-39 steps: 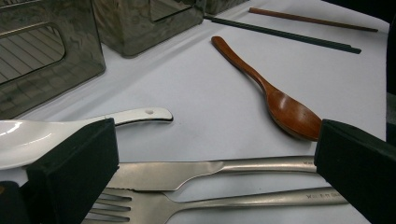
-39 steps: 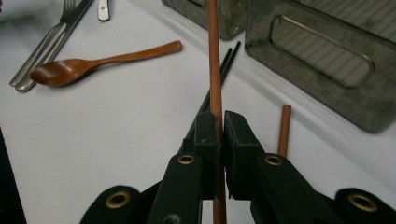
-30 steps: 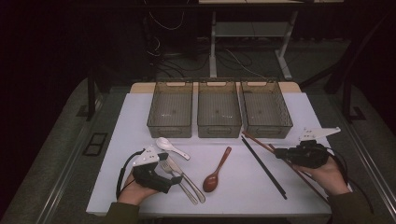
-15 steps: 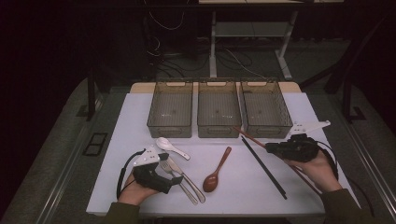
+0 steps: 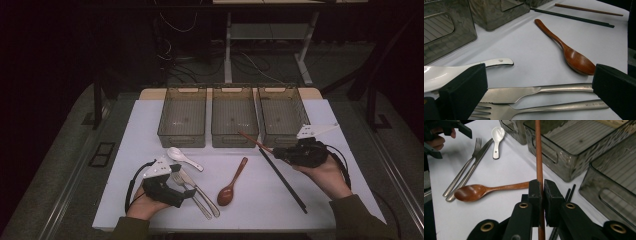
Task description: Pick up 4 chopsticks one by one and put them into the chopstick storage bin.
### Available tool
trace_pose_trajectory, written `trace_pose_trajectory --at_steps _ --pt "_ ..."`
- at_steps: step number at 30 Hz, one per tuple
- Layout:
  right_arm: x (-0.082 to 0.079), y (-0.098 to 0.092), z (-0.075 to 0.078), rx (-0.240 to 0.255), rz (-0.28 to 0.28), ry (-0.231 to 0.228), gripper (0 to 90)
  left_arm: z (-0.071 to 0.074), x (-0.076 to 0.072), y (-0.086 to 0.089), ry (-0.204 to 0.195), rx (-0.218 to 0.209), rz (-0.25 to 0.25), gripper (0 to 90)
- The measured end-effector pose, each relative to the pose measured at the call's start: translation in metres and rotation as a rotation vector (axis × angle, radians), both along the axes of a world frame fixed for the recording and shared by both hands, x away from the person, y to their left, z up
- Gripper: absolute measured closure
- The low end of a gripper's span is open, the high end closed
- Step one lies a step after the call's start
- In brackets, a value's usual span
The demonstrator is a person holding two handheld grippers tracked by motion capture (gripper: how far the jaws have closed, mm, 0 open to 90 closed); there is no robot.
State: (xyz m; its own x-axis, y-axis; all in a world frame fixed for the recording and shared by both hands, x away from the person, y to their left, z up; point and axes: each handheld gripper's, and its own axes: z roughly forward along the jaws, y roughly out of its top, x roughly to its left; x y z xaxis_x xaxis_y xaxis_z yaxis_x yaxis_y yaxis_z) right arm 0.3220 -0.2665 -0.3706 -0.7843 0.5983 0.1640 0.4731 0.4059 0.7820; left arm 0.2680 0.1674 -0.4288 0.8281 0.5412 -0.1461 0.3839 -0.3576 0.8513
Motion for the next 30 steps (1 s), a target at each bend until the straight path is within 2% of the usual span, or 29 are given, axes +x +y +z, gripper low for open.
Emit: trace_pose_trajectory --at_steps 12,30 --pt "0.012 0.019 0.004 -0.005 0.008 -0.014 84.5 0.000 0.000 0.000 0.001 -0.001 -0.002 0.0" --pt "0.044 0.059 0.019 -0.004 0.037 -0.013 84.4 0.000 0.000 0.000 0.002 -0.005 0.002 0.0"
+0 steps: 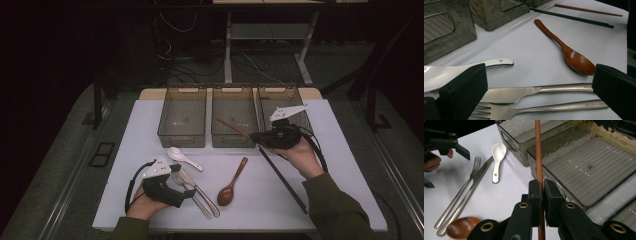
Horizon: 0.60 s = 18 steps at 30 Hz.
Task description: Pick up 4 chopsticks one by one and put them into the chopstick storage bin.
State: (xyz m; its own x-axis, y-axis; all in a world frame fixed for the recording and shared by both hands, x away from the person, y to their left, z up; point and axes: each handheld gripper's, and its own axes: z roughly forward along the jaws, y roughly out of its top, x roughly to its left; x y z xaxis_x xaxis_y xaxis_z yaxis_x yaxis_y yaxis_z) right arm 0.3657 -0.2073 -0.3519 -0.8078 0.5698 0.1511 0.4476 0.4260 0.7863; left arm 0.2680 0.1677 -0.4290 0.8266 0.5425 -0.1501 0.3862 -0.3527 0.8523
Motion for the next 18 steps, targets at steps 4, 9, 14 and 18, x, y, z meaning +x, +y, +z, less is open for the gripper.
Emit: trace_pose_trajectory --at_steps 4,9,14,18 --pt "0.006 0.008 0.003 0.002 0.006 0.002 84.4 0.000 0.000 0.001 -0.001 0.000 -0.001 0.0" --pt "0.015 0.021 0.007 -0.003 0.008 0.002 84.4 0.000 0.000 0.001 -0.001 0.001 -0.003 0.0" --pt "0.022 0.034 0.009 -0.005 0.011 0.007 84.4 0.000 0.000 0.001 -0.002 0.000 -0.004 0.0" --pt "0.029 0.047 0.011 -0.014 0.019 0.007 84.5 0.001 0.000 0.000 -0.003 0.000 -0.006 0.0"
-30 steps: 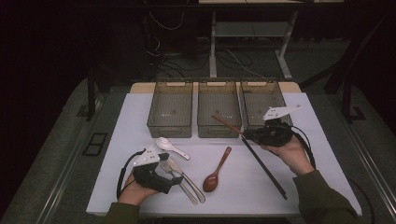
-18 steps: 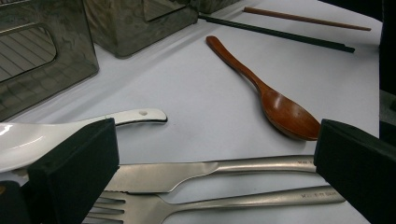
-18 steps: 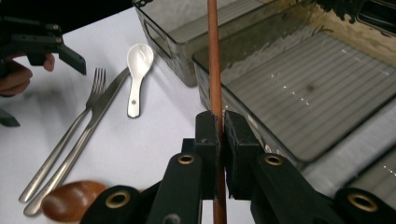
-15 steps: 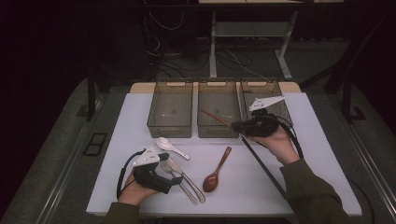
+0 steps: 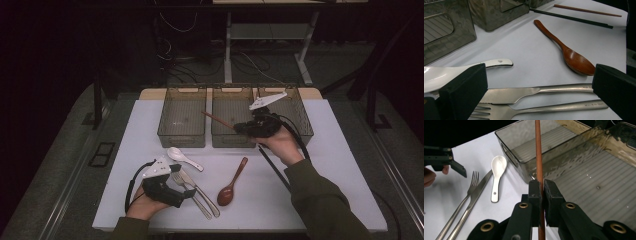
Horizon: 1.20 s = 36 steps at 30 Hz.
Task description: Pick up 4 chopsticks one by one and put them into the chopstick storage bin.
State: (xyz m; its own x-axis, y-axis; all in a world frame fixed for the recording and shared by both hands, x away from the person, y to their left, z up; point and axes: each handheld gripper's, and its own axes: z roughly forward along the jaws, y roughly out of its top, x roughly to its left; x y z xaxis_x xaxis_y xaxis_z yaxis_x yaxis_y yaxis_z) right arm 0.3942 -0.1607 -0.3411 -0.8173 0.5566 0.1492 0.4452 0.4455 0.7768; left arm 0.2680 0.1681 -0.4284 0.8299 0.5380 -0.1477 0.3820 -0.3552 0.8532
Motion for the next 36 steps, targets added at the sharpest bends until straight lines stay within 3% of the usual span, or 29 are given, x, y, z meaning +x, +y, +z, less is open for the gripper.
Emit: trace_pose_trajectory --at_steps 15,36 --pt "0.023 0.049 -0.002 -0.062 0.011 0.008 84.4 0.000 0.000 0.000 -0.001 0.000 -0.002 0.0" --pt "0.071 0.100 -0.011 -0.112 -0.056 0.052 84.4 0.000 0.000 0.000 -0.006 -0.005 -0.010 0.0"
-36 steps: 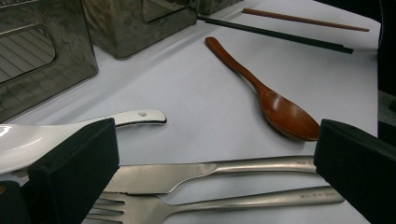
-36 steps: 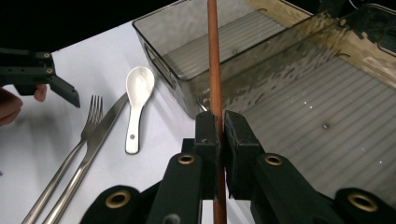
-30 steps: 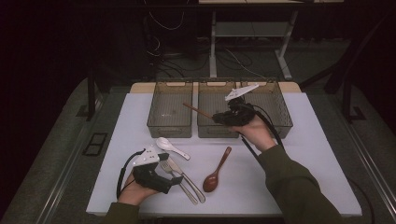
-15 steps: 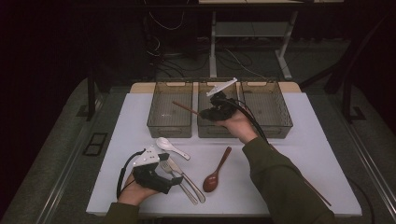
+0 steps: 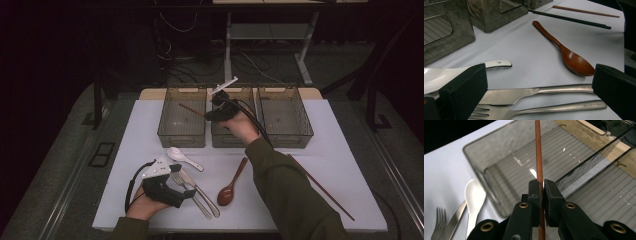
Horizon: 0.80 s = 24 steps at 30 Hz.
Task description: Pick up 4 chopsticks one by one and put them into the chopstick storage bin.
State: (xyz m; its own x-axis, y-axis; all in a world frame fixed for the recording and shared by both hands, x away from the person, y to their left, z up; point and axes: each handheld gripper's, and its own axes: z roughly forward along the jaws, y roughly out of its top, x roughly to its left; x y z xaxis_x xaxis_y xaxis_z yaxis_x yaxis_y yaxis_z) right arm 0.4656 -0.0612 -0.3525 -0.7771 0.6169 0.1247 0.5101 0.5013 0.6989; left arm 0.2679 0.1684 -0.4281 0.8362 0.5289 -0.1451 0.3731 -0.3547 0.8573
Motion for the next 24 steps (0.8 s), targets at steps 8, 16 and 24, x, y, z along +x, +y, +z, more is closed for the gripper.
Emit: trace_pose_trajectory --at_steps 8,16,24 --pt "0.017 0.025 -0.005 -0.018 -0.030 0.017 84.4 0.000 0.000 -0.001 -0.004 0.003 0.003 0.0" --pt "0.030 0.052 -0.008 -0.058 -0.060 0.022 84.4 0.001 -0.001 -0.001 -0.002 0.005 0.001 0.0" --pt "0.043 0.072 -0.012 -0.103 -0.079 0.032 84.4 0.001 -0.001 -0.001 -0.005 -0.001 -0.004 0.0"
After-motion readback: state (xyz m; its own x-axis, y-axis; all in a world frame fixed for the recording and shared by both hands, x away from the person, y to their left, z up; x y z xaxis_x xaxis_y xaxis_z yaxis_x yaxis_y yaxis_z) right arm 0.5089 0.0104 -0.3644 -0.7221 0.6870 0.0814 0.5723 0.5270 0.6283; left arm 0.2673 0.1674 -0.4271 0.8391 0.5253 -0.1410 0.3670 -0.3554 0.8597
